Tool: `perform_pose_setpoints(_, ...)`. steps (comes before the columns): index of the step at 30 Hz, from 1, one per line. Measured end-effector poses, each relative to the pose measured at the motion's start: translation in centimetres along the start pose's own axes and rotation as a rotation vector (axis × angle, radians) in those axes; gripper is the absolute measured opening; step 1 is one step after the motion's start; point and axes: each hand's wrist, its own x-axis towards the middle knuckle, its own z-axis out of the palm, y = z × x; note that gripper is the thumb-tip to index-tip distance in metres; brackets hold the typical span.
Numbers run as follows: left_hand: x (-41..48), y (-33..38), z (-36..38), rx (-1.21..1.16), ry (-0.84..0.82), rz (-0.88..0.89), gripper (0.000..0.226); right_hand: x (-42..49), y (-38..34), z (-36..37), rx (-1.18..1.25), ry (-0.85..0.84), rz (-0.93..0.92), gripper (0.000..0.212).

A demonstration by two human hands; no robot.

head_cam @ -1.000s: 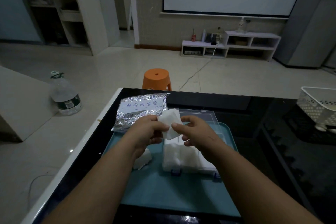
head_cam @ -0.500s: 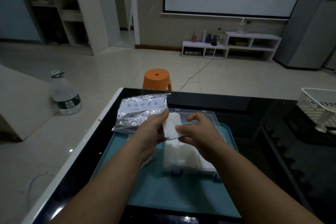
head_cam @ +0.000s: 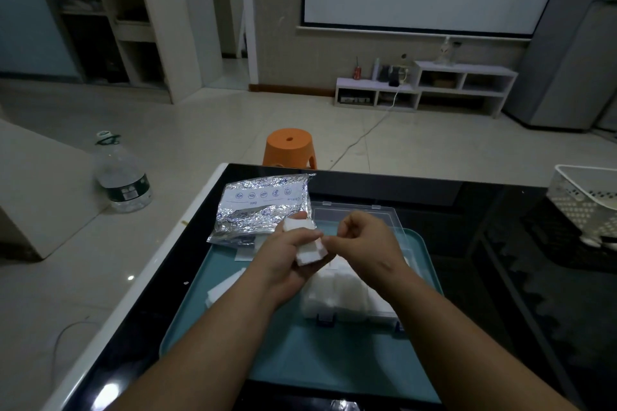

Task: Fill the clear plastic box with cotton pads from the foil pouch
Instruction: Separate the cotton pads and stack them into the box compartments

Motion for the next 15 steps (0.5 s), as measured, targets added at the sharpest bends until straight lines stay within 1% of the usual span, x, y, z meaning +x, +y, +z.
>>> perform_pose_setpoints(2, -0.07, 0.05, 0.01, 0.017, -0.018, -0.013, 0.042, 0.03, 0.00, -0.10, -0.066, -0.018, -0.087, 0.022)
perform_pose_setpoints(3, 0.00, 0.03, -0.05, 0.040, -0.022, -0.013, 0.043, -0.06, -0.15, -0.15, -0.115, -0.042, -0.147, 0.030)
perform_pose_setpoints(5, 0.11, -0.05, -0.05, 0.070, -0.031, -0.016, 0.045, -0.21, -0.31, -0.22, -0.224, -0.127, -0.247, 0.061)
perform_pose_setpoints(7, 0.07, -0.08, 0.07, 0.080, -0.061, -0.021, 0.048, -0.23, -0.38, -0.14, -0.338, -0.225, -0.268, 0.094)
perform_pose_setpoints(9, -0.17, -0.18, 0.38, 0.125, -0.086, -0.009, 0.049, -0.13, -0.26, 0.09, -0.395, -0.284, -0.264, 0.114)
perform_pose_setpoints(12, -0.50, -0.53, 0.58, 0.194, -0.115, 0.006, 0.049, -0.07, -0.03, 0.30, -0.426, -0.316, -0.246, 0.129)
perform_pose_setpoints(15, -0.49, -0.68, 0.49, 0.253, -0.167, -0.011, 0.055, 0.00, 0.08, 0.33, -0.513, -0.319, -0.279, 0.131)
